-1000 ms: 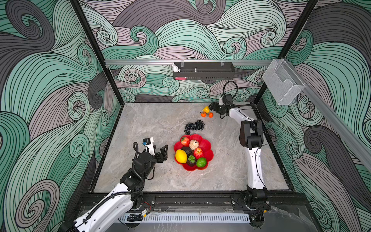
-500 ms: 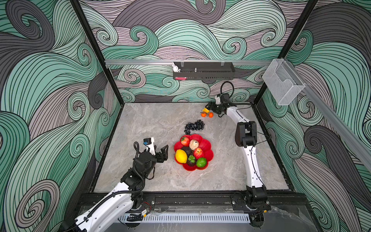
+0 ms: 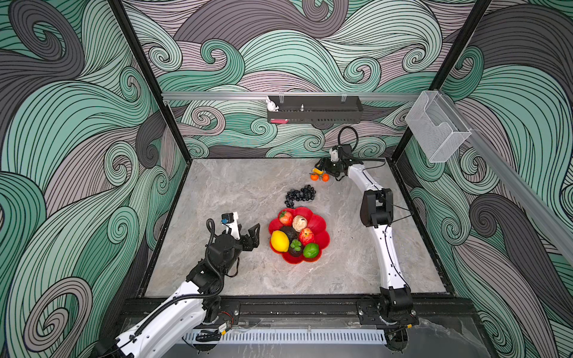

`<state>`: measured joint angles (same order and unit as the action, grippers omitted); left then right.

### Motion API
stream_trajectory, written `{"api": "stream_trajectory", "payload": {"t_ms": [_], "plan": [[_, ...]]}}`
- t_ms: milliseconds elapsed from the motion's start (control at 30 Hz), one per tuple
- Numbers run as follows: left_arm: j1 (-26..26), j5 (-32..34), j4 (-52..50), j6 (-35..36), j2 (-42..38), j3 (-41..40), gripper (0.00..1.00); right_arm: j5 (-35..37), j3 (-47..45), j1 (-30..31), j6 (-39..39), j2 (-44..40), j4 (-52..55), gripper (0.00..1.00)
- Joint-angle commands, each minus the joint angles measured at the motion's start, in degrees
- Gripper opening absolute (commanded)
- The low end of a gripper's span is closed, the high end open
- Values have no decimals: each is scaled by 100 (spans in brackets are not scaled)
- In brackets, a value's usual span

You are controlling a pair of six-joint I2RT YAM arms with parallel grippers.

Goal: Arrange fruit in a fruit bowl
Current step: Pick up the fruit from the top-center of the table.

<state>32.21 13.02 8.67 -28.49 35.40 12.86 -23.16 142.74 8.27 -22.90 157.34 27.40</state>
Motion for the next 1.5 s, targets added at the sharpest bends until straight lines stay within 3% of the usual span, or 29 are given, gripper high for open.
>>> {"api": "stream_trajectory", "payload": {"t_ms": [0,633,867,1300,1467], "plan": [[-44,8,105,62,-54,94,83,-58,196,88,40,206,257,80],[-47,-10,109,61,-86,77,84,343,361,102,-154,215,297,59],[-47,-18,109,70,-93,76,84,469,-147,79,-212,-225,47,57],[-48,-154,170,115,264,221,86,1124,-2538,-215,-376,-1955,-891,55],[-48,-248,170,146,402,300,86,1042,-3630,-265,-486,-2848,-1342,55]]}}
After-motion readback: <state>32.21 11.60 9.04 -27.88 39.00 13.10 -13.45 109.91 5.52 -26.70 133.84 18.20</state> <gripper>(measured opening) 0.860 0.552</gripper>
